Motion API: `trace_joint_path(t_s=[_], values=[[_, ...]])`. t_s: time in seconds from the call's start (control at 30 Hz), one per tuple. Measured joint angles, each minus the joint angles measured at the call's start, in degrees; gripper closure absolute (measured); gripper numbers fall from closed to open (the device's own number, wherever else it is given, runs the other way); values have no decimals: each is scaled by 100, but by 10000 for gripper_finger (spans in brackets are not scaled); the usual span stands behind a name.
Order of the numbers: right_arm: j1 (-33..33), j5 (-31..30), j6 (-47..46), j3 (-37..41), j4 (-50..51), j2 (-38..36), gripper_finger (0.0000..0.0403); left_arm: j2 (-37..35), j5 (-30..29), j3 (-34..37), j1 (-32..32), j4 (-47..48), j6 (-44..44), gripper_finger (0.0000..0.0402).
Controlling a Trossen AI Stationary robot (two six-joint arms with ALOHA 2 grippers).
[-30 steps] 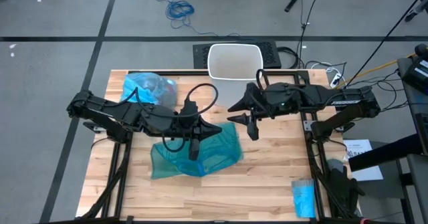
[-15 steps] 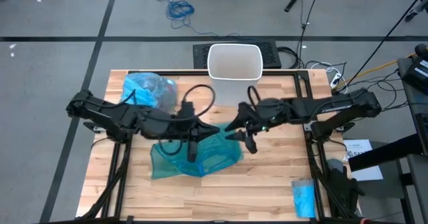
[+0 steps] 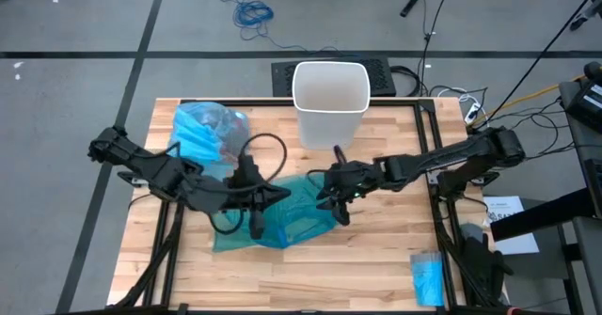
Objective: Place trash/remove bag and relplace
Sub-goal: Insert the new blue trash bag into the white trash bin
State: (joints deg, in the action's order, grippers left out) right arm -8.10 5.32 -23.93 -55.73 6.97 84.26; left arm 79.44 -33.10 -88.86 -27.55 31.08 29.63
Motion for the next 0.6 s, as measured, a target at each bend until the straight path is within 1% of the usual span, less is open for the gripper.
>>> trace_joint_path(t_s=[0.07, 0.13, 0.27, 0.43, 0.6], values=[[29, 193, 149, -61, -15, 362, 271, 2, 59, 59, -2, 81, 175, 402], [22, 330, 270, -134, -87, 685, 271, -6, 119, 54, -2, -29, 262, 402], [-18, 495, 508, -261, -460, 1201, 271, -16, 155, 46, -21, -460, 106, 402], [-27, 527, 816, -497, -553, 1712, 271, -44, 200, 46, -152, -1025, -287, 402], [-10, 499, 1107, -610, -548, 2168, 271, -42, 284, 46, -184, -1139, -343, 402]])
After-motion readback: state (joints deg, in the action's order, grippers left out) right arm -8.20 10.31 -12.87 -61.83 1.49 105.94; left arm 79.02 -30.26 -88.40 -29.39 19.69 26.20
